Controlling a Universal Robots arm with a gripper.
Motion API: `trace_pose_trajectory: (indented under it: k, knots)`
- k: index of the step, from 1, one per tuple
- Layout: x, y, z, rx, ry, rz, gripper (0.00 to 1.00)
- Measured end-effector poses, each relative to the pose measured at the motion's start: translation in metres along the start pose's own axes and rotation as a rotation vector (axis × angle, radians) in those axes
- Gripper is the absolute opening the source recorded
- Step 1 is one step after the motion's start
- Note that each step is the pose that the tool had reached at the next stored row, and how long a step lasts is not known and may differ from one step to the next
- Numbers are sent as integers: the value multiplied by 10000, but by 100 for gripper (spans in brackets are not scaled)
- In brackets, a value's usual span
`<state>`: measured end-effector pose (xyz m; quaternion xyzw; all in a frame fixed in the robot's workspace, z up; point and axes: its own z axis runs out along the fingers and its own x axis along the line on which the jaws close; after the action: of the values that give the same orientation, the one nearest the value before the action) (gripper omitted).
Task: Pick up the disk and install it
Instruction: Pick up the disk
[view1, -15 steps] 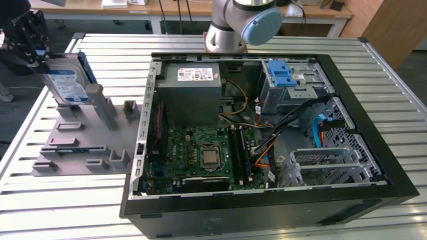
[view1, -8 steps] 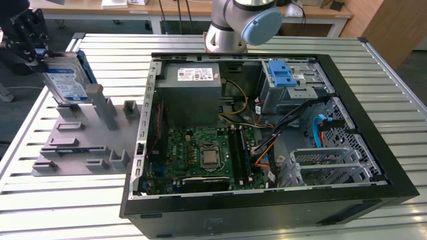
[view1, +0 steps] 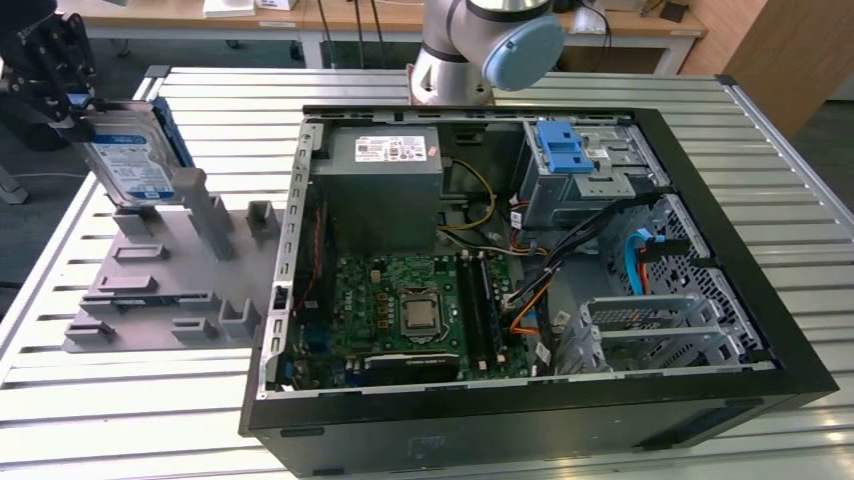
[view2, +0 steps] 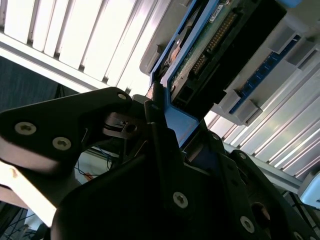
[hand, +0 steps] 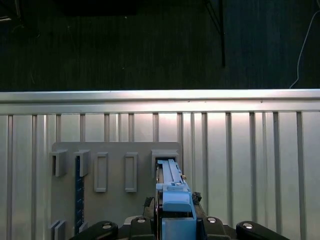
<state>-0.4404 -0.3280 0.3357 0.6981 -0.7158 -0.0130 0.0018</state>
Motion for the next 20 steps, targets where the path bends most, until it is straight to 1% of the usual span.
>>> trace_pose_trajectory:
  k: [18, 20]
  knots:
    - [-10, 1, -38, -1, 1, 0, 36]
    - [-13, 1, -50, -2, 0, 0, 36]
